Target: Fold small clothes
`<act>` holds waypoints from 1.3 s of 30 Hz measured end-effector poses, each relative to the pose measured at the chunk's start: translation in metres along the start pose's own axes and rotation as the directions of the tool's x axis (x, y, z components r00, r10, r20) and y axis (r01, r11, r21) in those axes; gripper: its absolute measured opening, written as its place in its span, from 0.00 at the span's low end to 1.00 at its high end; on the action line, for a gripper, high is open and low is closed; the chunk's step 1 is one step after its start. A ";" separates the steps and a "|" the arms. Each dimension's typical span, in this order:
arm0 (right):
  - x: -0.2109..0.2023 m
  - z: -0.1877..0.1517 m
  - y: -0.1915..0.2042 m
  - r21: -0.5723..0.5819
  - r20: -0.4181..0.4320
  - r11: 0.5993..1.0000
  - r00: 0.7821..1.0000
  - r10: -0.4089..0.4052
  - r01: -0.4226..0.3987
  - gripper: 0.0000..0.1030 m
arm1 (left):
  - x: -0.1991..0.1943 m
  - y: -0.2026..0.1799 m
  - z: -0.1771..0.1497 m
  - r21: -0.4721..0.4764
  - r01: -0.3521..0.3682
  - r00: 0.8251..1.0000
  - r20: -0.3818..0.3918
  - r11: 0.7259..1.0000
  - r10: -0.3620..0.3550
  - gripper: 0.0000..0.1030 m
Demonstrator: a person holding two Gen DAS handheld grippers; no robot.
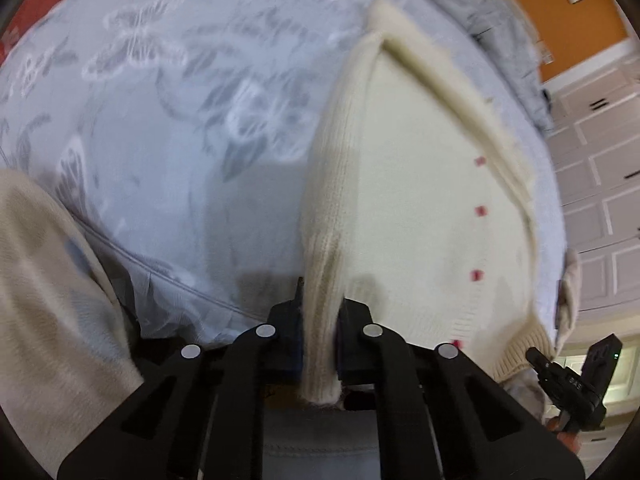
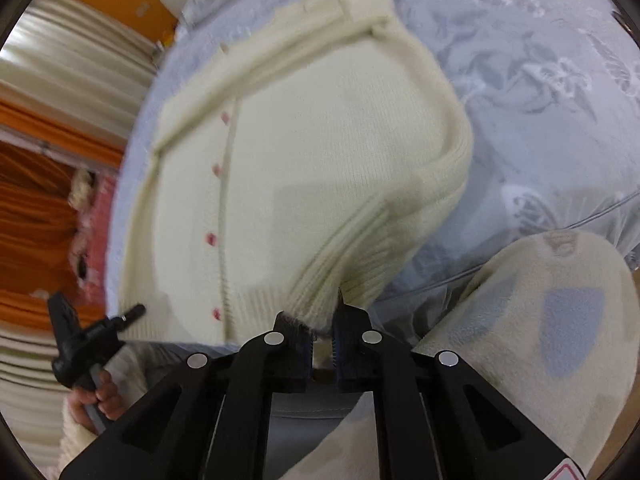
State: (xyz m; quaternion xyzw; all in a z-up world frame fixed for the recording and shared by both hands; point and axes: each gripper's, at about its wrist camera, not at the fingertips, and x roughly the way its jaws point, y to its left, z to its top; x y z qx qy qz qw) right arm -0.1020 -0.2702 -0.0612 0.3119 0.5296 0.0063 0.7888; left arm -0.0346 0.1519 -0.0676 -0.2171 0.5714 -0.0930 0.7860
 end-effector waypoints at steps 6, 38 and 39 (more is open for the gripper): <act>-0.060 -0.018 -0.007 0.002 0.083 0.989 0.985 0.149 -0.149 0.07 | -0.075 -0.011 -0.003 0.039 0.145 0.987 0.069 0.989 -0.148 0.08; 0.037 0.047 -0.023 -0.146 -0.202 0.965 0.949 -0.243 0.216 0.84 | 0.068 0.032 -0.009 -0.177 -0.086 0.969 -0.243 0.980 0.041 0.84; 0.040 0.047 -0.022 -0.147 -0.212 0.968 0.950 -0.231 0.203 0.84 | 0.068 0.034 -0.008 -0.189 -0.074 0.971 -0.239 0.979 0.027 0.82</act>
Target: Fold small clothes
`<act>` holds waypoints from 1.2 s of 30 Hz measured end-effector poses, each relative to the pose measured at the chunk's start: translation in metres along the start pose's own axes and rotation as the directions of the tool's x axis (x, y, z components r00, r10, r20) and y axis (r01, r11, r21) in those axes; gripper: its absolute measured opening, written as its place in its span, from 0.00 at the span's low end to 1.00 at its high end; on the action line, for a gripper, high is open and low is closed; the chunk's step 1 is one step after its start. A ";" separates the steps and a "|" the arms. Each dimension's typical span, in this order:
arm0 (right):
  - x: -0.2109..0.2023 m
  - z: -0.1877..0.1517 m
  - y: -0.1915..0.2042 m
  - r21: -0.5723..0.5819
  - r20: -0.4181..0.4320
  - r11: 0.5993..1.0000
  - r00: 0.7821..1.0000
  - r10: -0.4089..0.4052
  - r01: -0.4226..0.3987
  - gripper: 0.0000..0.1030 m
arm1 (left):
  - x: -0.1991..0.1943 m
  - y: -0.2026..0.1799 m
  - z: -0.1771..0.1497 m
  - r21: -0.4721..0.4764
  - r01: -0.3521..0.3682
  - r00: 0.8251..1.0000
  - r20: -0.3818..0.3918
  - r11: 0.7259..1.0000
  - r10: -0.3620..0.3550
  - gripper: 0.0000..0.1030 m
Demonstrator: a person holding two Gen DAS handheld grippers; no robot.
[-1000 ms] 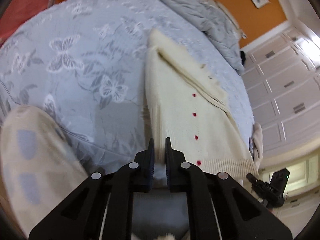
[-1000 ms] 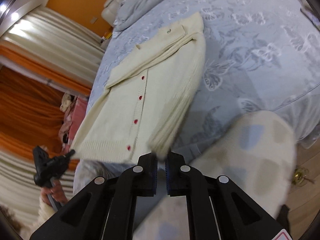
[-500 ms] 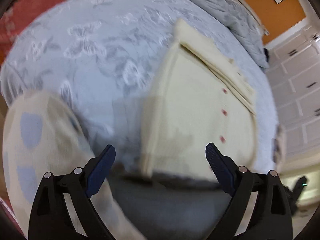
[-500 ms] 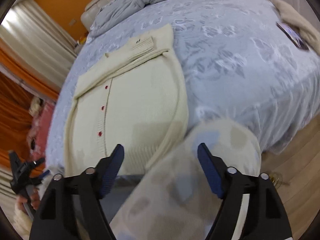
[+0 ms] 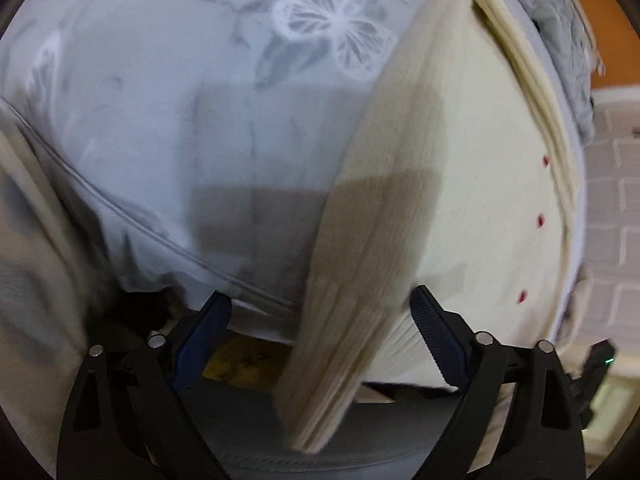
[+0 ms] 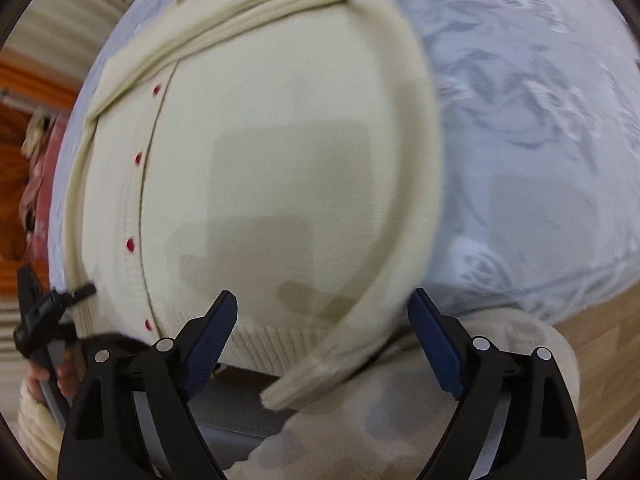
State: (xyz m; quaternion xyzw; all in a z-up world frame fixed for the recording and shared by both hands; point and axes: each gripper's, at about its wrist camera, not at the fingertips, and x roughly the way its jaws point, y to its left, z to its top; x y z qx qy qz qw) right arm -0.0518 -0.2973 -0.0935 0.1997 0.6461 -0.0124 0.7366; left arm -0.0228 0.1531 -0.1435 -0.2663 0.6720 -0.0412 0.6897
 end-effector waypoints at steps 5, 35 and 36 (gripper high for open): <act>0.001 -0.001 -0.008 0.029 0.022 0.998 0.999 0.049 -0.050 0.09 | -0.009 0.007 -0.003 -0.013 0.018 1.000 0.025 1.000 -0.018 0.53; -0.162 -0.115 -0.063 0.103 0.374 0.684 0.665 0.646 -0.722 0.07 | -0.209 -0.027 -0.063 0.207 0.394 0.905 0.081 0.896 -0.417 0.07; -0.164 -0.090 -0.070 0.097 0.427 0.659 0.629 0.649 -0.746 0.07 | -0.214 -0.046 -0.039 0.245 0.381 0.902 0.113 0.891 -0.417 0.07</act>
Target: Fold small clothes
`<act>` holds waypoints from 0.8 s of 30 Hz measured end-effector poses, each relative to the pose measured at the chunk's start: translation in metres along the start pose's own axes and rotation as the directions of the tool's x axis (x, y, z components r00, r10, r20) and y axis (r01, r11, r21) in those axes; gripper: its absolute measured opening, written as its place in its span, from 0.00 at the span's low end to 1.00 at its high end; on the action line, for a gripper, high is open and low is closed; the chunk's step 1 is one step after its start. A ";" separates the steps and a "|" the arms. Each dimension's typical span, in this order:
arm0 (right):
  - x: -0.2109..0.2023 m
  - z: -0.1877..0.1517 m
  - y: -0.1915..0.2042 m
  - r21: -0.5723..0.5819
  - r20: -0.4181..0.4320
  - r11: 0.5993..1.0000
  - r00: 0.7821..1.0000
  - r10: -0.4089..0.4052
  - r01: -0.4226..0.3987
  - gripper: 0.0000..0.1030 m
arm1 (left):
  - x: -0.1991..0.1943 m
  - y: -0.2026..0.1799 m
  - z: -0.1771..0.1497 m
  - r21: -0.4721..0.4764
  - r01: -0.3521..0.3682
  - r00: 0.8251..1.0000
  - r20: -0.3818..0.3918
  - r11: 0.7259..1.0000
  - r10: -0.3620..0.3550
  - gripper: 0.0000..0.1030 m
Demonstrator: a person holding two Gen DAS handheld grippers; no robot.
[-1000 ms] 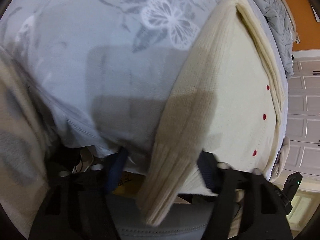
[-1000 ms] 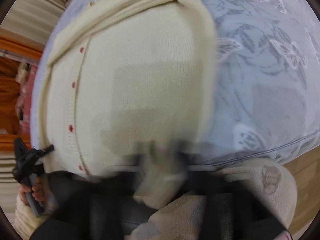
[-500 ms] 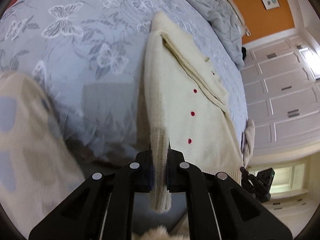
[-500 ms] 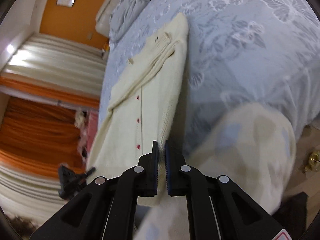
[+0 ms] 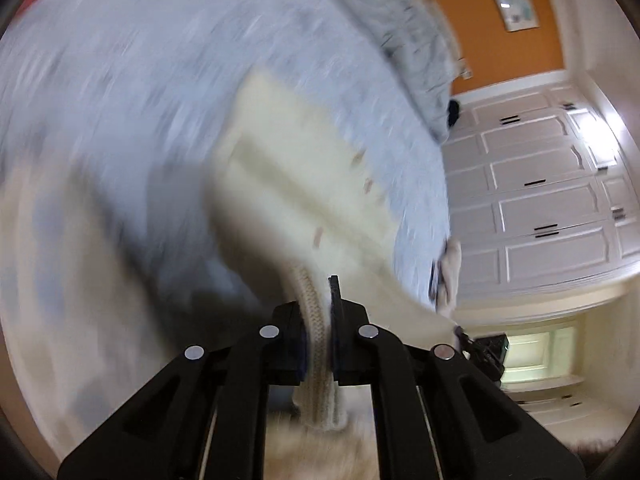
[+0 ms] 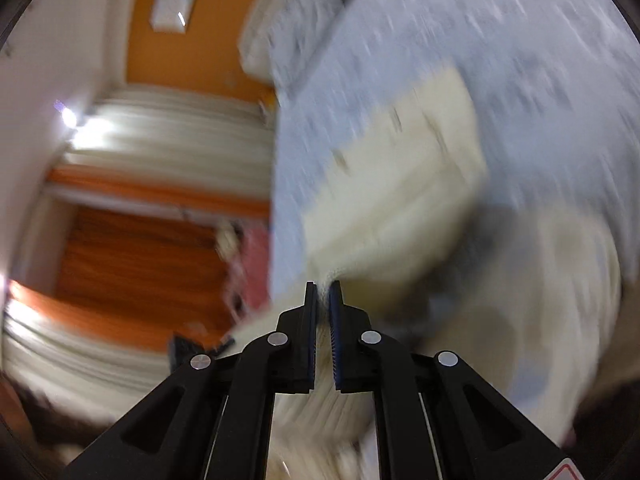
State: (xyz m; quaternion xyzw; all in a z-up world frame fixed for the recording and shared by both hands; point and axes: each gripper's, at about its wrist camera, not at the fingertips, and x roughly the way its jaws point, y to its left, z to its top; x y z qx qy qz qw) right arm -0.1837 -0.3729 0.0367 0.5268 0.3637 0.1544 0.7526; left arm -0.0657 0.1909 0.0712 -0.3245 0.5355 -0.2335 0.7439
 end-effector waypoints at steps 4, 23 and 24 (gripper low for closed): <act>0.034 0.079 -0.035 0.086 0.121 0.996 0.993 0.007 -0.018 0.15 | 0.048 -0.024 0.101 0.053 -0.084 0.985 0.157 0.995 0.075 0.13; 0.176 0.130 -0.065 -0.189 0.112 0.790 0.812 -0.573 0.583 0.44 | 0.215 0.046 0.156 0.071 -0.374 0.928 0.033 0.925 0.372 0.21; 0.188 0.131 -0.065 -0.222 0.082 0.783 0.811 -0.579 0.581 0.12 | 0.219 0.044 0.158 0.088 -0.389 0.921 0.021 0.917 0.389 0.06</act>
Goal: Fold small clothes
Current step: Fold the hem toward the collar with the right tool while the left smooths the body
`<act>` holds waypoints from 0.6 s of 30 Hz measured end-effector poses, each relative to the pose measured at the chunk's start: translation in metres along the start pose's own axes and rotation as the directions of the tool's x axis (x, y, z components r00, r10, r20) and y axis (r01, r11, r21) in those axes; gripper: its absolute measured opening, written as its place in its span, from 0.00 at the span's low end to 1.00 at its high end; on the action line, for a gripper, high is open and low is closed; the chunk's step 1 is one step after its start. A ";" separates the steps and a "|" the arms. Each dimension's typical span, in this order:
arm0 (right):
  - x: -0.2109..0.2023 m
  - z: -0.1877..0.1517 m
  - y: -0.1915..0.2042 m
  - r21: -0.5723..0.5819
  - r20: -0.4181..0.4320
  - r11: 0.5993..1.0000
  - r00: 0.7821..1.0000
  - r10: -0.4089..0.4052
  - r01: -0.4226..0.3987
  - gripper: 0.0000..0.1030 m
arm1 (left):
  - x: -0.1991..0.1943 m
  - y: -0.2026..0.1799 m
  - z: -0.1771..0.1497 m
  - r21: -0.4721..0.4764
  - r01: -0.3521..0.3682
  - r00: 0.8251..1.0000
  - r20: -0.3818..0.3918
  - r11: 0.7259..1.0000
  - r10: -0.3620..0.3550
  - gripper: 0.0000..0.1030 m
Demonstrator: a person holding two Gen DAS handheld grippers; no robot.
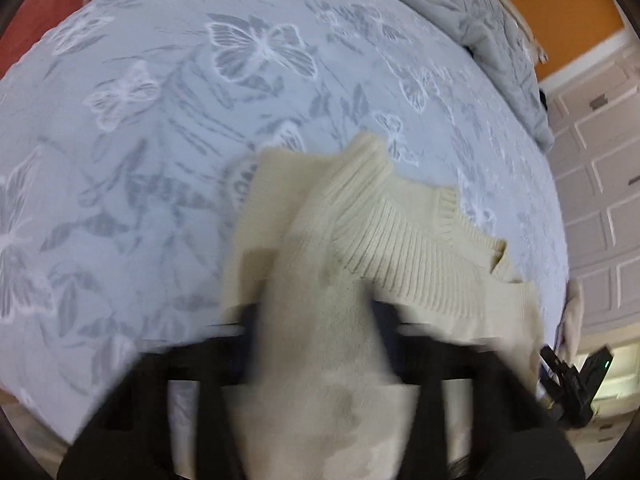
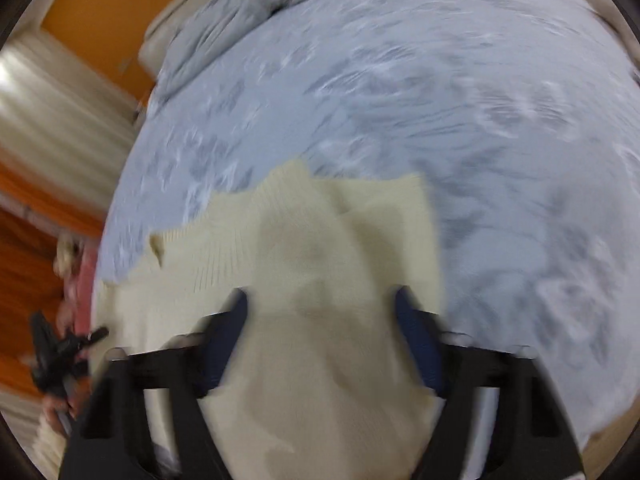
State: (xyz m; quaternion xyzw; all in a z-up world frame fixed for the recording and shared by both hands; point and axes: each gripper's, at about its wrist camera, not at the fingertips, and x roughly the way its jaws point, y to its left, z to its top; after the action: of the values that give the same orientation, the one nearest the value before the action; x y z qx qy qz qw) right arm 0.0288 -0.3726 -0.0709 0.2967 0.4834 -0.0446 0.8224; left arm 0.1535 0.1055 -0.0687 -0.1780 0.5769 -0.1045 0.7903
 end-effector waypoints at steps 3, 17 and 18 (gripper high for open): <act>-0.027 0.007 0.013 -0.015 0.086 0.998 0.994 0.061 -0.060 0.09 | -0.030 -0.004 0.010 -0.007 0.069 0.995 0.073 0.998 -0.068 0.05; -0.020 0.013 -0.036 0.151 0.127 0.987 0.990 -0.065 0.045 0.31 | 0.018 0.000 0.030 0.018 -0.103 0.993 0.054 0.995 0.102 0.18; -0.040 0.008 -0.026 0.110 0.171 0.992 0.982 -0.076 0.057 0.38 | 0.003 -0.005 0.023 0.055 -0.133 0.989 0.070 0.990 0.129 0.22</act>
State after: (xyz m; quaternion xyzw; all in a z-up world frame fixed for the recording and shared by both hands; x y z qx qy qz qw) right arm 0.0042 -0.4066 -0.0465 0.3180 0.4160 -0.1232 0.8430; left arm 0.1760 0.1039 -0.0632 -0.1193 0.5574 -0.0634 0.8192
